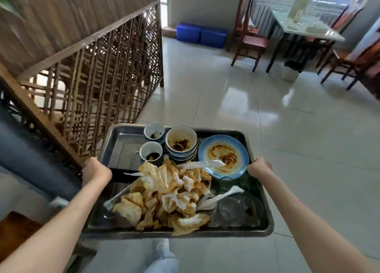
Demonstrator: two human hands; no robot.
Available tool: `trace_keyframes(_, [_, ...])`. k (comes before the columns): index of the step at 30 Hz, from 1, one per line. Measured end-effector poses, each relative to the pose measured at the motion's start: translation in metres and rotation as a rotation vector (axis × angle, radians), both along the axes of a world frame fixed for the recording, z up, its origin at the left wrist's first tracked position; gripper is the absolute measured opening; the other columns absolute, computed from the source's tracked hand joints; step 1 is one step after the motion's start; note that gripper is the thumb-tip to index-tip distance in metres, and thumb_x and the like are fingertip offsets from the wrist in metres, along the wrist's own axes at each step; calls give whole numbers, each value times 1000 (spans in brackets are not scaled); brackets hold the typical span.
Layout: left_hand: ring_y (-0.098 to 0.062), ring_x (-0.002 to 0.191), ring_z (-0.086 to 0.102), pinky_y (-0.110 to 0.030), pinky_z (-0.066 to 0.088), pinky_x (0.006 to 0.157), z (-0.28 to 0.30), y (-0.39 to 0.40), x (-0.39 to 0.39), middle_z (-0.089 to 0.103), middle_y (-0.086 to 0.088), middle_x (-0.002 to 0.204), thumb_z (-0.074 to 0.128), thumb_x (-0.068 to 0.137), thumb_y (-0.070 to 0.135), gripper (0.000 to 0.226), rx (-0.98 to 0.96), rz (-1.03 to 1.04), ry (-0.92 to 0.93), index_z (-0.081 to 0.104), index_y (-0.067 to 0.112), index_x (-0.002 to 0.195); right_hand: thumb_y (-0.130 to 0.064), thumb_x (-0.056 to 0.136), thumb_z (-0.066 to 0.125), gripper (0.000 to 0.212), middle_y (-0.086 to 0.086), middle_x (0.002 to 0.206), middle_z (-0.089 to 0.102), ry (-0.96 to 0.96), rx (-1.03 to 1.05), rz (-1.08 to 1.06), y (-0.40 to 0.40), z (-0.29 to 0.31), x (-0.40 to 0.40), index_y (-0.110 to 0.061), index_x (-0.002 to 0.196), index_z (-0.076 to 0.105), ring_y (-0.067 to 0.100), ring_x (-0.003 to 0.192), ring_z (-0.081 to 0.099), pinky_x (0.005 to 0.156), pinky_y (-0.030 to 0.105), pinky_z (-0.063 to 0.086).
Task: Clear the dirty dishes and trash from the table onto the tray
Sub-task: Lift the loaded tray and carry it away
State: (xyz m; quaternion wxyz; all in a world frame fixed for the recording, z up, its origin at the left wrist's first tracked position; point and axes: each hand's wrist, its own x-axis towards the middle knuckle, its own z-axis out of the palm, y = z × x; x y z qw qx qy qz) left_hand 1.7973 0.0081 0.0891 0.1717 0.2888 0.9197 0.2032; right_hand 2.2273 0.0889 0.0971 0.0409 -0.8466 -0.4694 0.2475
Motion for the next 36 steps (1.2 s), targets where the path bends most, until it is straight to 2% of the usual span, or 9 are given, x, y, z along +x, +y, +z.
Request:
trace_keyframes(4, [-44, 118, 47, -48, 40, 97, 1, 72, 12, 50, -27, 127, 55, 85, -1, 39, 3, -27, 7, 47, -3, 123, -13, 86, 60, 24, 11, 80, 56, 35, 17, -62, 55, -4, 13, 2, 104, 57, 19, 65, 52, 49, 25, 40])
trace_keyframes(8, [-44, 116, 48, -46, 40, 98, 2, 158, 18, 52, -28, 124, 53, 83, -4, 38, 27, -68, -2, 50, -5, 121, -11, 83, 59, 26, 19, 103, 61, 69, 46, -117, 121, -6, 20, 1, 106, 57, 27, 80, 55, 62, 29, 42])
trace_keyframes(12, [-43, 116, 49, -47, 42, 95, 7, 248, 27, 54, -28, 123, 55, 82, -4, 37, 35, -112, -1, 53, -4, 119, -11, 84, 60, 25, 17, 103, 62, 70, 48, -168, 189, -2, 29, 2, 105, 58, 26, 79, 54, 63, 27, 42])
trace_keyframes(17, [-43, 117, 48, -45, 40, 97, 15, 357, 50, 53, -29, 124, 54, 83, -4, 38, 55, -146, -5, 52, -5, 121, -12, 84, 60, 32, 19, 112, 60, 66, 60, -212, 279, 13, 50, 2, 112, 55, 31, 101, 59, 72, 29, 45])
trace_keyframes(24, [-43, 118, 48, -44, 38, 99, 11, 523, 94, 52, -31, 124, 56, 81, -5, 39, 67, -172, -32, 51, -7, 119, -15, 85, 63, 34, 19, 113, 60, 62, 76, -218, 429, 24, 92, 2, 113, 54, 32, 104, 58, 74, 29, 45])
trace_keyframes(30, [-45, 114, 50, -45, 41, 98, 1, 669, 128, 54, -34, 118, 56, 77, -8, 38, 107, -141, -82, 53, -11, 115, -13, 84, 62, 22, 17, 105, 61, 52, 88, -169, 582, 29, 132, -1, 101, 56, 28, 85, 55, 66, 27, 42])
trace_keyframes(34, [-46, 114, 50, -43, 40, 98, 5, 774, 149, 55, -33, 119, 54, 80, -7, 37, 132, -109, -62, 54, -9, 117, -14, 84, 63, 16, 16, 100, 62, 40, 108, -156, 699, 30, 150, -5, 91, 53, 25, 77, 52, 61, 27, 41])
trace_keyframes(36, [-45, 117, 46, -42, 37, 99, 9, 813, 156, 53, -33, 121, 53, 80, -8, 39, 140, -98, -59, 51, -9, 119, -15, 83, 64, 18, 15, 99, 62, 43, 102, -132, 742, 33, 152, -3, 95, 56, 26, 79, 56, 61, 28, 43])
